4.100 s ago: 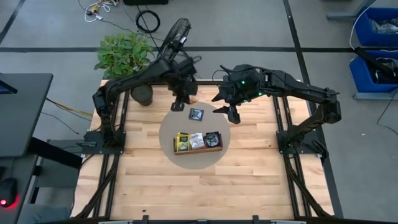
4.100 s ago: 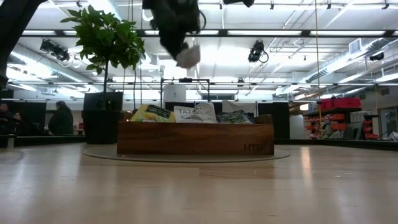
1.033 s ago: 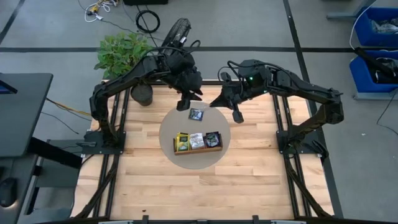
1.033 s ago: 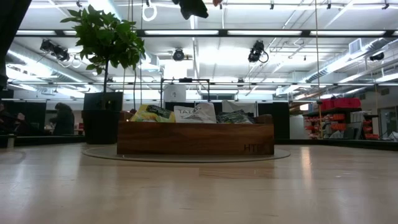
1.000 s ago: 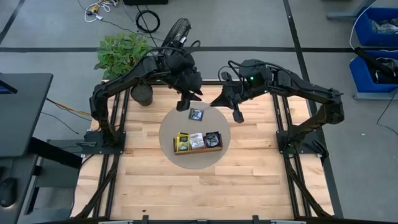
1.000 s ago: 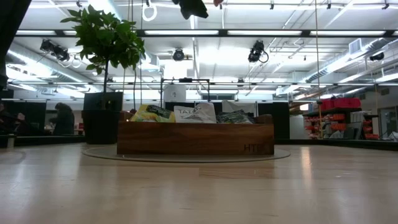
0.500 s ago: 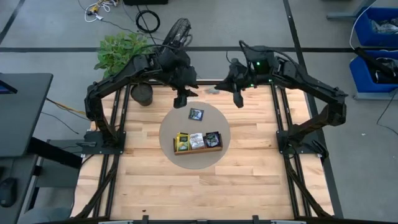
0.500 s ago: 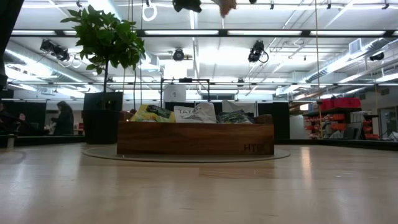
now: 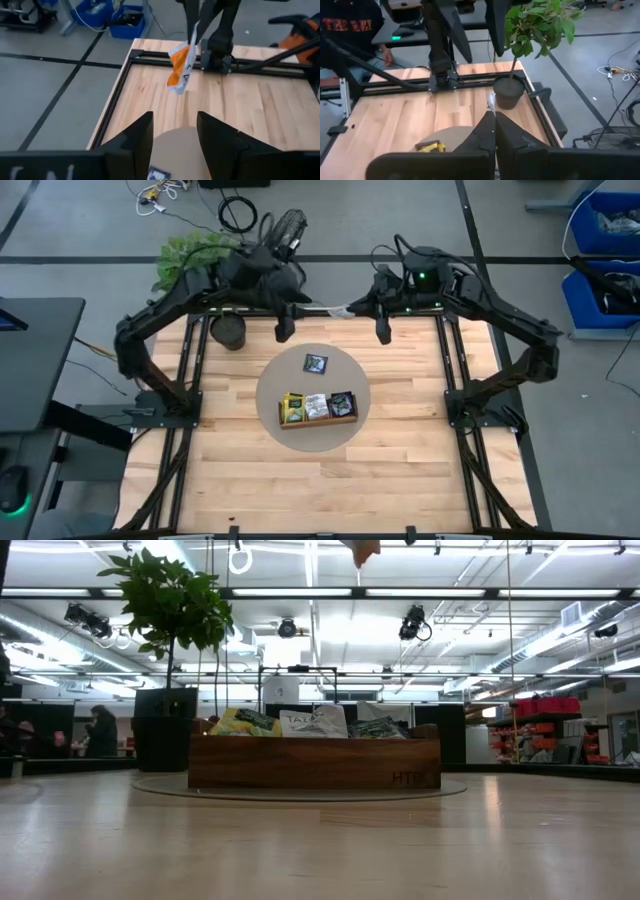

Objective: Pick & Place Tea
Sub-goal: Put the orange tea bag into the middle section of the wooden organizer

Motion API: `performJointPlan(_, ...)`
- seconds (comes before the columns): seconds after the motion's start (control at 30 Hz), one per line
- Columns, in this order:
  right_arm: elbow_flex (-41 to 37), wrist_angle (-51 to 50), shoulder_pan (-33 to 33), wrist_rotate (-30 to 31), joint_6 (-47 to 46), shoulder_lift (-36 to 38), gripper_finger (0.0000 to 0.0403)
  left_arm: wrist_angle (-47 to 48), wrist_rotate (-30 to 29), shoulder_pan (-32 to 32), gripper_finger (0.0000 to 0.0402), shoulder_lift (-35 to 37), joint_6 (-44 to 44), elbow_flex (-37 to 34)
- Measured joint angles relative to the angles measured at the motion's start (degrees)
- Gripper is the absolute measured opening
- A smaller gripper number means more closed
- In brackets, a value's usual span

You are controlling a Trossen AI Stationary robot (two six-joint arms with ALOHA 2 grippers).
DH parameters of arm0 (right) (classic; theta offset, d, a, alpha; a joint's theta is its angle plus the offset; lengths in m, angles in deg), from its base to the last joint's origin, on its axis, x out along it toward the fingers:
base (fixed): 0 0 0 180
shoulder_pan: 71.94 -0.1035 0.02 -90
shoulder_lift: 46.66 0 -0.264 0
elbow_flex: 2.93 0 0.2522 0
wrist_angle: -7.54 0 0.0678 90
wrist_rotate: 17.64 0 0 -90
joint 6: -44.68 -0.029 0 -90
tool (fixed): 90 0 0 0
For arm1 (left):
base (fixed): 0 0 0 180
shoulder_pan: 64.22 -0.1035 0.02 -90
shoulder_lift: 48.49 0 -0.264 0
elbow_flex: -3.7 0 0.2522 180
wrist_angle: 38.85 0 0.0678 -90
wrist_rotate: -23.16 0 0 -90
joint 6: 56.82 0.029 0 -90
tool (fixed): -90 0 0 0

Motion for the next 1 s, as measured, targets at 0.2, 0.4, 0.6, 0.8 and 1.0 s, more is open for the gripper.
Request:
performJointPlan(0.2,-0.05,-3.49,1.97,-0.09,0.38,1.93,0.0000,-17.54,-4.35,5.01,0.0130,5.12,-4.26,-17.41)
performJointPlan(0.4,-11.22,0.52,2.82,-1.35,-3.43,8.88,0.0000,-34.88,-8.95,8.04,0.0107,12.23,-8.30,-35.56)
performJointPlan(0.6,-30.93,29.86,3.05,-11.98,-23.20,16.75,0.0000,-57.83,-9.51,8.27,0.0101,21.32,-13.47,-52.62)
performJointPlan(0.8,-39.77,55.78,1.07,-13.19,-37.98,16.02,0.0000,-91.16,-9.50,8.20,0.0108,23.68,-22.05,-66.95)
performJointPlan(1.0,-39.95,59.18,-0.55,-11.10,-39.06,12.79,0.0000,-94.71,-9.30,8.22,0.0142,22.94,-27.34,-69.29)
